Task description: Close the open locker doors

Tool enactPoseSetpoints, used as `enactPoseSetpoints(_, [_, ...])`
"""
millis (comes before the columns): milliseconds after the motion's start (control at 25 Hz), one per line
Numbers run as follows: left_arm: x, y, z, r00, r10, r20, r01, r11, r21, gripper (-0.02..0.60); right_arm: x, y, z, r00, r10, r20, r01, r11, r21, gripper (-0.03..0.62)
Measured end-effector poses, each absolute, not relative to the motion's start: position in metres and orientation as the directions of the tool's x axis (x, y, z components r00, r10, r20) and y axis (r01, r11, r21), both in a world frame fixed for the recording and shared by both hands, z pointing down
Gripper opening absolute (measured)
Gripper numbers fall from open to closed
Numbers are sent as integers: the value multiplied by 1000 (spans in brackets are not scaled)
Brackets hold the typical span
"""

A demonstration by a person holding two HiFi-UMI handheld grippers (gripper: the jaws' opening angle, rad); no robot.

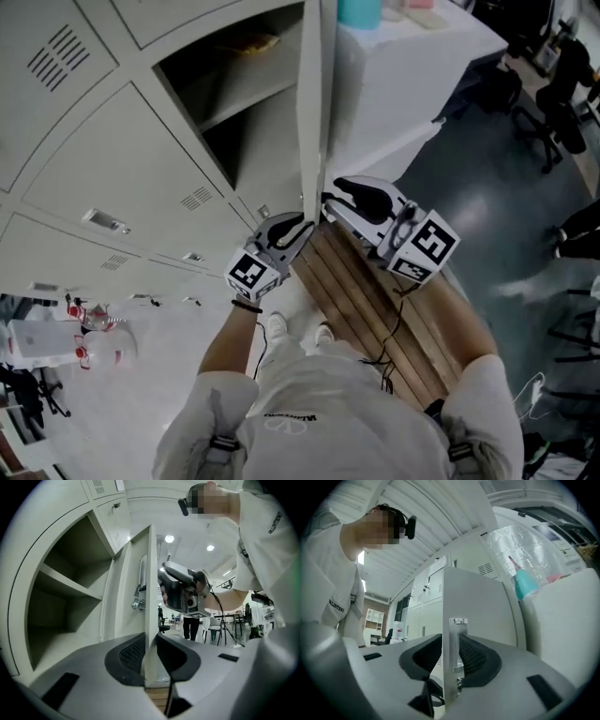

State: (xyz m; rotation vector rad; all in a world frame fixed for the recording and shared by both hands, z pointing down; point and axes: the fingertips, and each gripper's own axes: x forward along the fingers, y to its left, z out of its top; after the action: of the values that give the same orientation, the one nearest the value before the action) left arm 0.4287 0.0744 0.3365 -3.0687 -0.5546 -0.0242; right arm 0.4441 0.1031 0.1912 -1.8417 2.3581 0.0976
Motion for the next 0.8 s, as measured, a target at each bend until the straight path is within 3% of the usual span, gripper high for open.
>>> enactPoseSetpoints(200, [410, 40, 336, 928, 372, 22, 373, -928, -15, 67, 416, 49, 197, -300, -949, -96, -953, 302, -9, 170])
enactPoseSetpoints(400, [398, 10, 337, 931, 364, 38, 365, -931, -31, 67, 407, 21, 199, -293, -952, -90, -955, 296, -20, 124])
enactPoseSetpoints(520, [388, -11, 339, 953, 300, 43, 302, -953, -34, 14, 403, 6, 199, -297, -951, -84, -954, 300, -17, 120])
enactPoseSetpoints(800, [378, -34, 321, 996, 90, 24, 92, -990, -106, 5, 397, -38, 197, -303, -950, -75, -952, 305, -11, 110])
